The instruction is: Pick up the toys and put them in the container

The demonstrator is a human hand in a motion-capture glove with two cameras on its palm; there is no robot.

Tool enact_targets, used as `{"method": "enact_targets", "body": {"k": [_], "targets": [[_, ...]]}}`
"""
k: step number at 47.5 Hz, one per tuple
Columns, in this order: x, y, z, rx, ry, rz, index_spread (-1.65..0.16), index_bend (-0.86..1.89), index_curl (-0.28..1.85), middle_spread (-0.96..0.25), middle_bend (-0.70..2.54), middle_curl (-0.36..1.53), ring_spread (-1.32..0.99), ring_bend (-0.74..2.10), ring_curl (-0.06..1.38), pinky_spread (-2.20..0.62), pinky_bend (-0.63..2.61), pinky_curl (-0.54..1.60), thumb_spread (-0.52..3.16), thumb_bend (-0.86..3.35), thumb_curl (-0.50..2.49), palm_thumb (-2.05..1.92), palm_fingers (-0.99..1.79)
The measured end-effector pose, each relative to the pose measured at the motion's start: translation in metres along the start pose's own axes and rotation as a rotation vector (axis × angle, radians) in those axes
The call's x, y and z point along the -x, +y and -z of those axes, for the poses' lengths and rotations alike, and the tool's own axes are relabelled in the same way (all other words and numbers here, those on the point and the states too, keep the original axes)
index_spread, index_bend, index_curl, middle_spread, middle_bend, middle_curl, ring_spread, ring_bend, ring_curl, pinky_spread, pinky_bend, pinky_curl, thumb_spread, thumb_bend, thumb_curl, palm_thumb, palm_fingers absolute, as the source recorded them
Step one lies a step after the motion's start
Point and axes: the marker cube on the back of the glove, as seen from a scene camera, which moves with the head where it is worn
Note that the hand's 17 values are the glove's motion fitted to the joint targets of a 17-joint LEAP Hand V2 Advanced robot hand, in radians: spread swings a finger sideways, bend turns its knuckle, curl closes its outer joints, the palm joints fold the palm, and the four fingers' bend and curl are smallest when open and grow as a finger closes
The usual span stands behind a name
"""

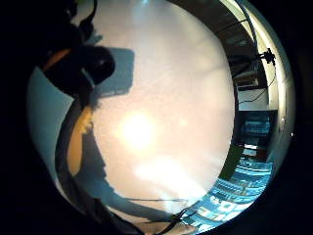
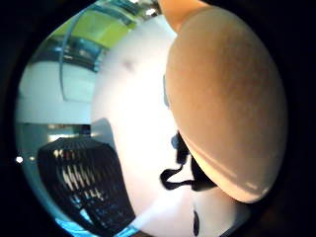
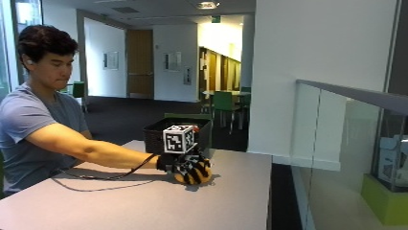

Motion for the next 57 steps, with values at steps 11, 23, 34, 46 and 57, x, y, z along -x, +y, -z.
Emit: {"method": "enact_targets", "body": {"k": [11, 23, 34, 46, 57], "targets": [[0.002, 0.008, 0.014, 0.052, 0.024, -0.073, -0.36, 0.15, 0.12, -0.22, 0.37, 0.4, -0.32, 1.12, 0.48, -0.35, 1.3, 0.35, 1.38, 0.22, 0.36, 0.43, 0.69], [0.001, 0.021, 0.088, 0.035, 0.051, -0.09, -0.38, 0.17, 0.13, -0.38, 0.5, 0.51, -0.4, 1.18, 0.52, -0.4, 1.25, 0.39, 1.13, 0.26, 0.52, 0.66, 0.89], [0.02, 0.036, 0.226, -0.118, 0.037, -0.097, -0.4, 0.17, 0.13, -0.46, 0.5, 0.58, -0.43, 1.17, 0.52, -0.41, 1.22, 0.41, 0.96, 0.23, 0.63, 0.7, 0.88], [0.095, 0.069, 0.299, -0.213, -0.008, 0.012, -0.4, 0.16, 0.13, -0.51, 0.46, 0.64, -0.45, 1.17, 0.53, -0.42, 1.21, 0.42, 0.86, 0.2, 0.72, 0.71, 0.88], [0.219, 0.132, 0.316, -0.224, -0.095, 0.438, -0.4, 0.16, 0.13, -0.54, 0.43, 0.71, -0.45, 1.16, 0.53, -0.43, 1.2, 0.43, 0.81, 0.18, 0.79, 0.72, 0.87]]}}
